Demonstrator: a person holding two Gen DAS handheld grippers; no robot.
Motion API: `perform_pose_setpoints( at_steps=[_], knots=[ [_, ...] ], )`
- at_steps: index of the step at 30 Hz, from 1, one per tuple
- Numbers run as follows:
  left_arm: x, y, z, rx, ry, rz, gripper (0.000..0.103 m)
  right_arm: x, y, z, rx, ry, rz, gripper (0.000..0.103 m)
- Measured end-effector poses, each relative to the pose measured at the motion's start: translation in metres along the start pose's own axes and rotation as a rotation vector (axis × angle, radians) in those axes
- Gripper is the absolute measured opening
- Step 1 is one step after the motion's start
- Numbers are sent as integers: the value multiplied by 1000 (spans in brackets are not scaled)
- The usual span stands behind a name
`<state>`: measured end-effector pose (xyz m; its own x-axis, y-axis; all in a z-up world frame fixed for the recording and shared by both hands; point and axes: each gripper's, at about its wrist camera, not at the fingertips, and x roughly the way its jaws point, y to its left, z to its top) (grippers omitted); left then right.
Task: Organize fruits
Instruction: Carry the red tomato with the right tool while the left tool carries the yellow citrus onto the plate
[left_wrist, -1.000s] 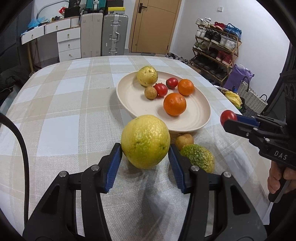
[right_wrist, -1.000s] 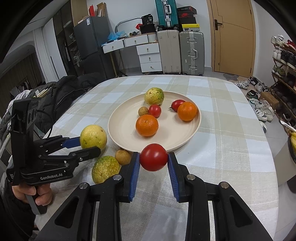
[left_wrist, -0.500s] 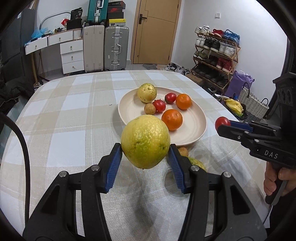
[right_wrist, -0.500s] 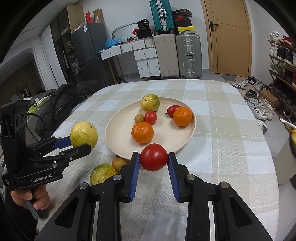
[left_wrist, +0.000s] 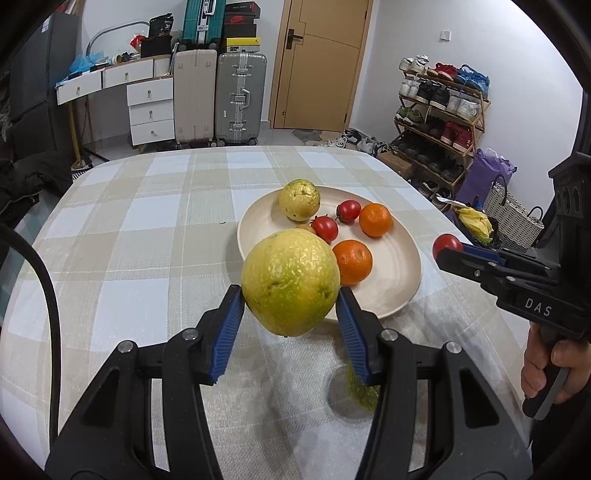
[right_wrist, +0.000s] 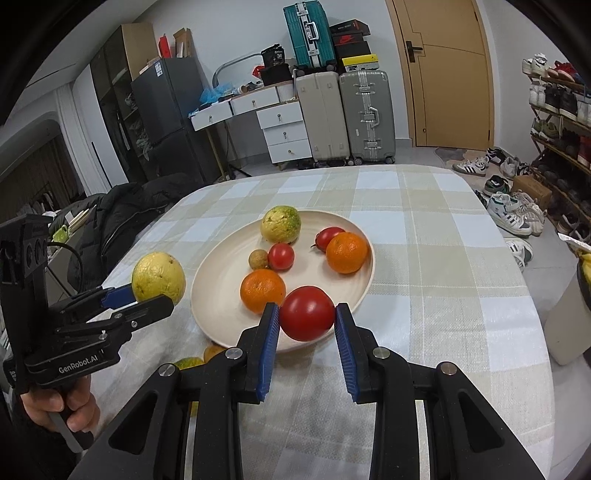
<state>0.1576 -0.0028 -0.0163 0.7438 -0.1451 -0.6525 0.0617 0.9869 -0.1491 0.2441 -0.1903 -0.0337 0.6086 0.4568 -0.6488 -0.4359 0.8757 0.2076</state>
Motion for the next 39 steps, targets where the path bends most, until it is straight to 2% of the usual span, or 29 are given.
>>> perform_pose_setpoints(
  at_steps=[12, 39],
  knots=[
    [25, -2, 14, -11, 14, 14, 49, 16, -7, 16, 29, 5, 8, 31],
    [68, -9, 24, -6, 57, 45, 49, 48, -12, 20, 40, 60, 16, 31]
  ],
)
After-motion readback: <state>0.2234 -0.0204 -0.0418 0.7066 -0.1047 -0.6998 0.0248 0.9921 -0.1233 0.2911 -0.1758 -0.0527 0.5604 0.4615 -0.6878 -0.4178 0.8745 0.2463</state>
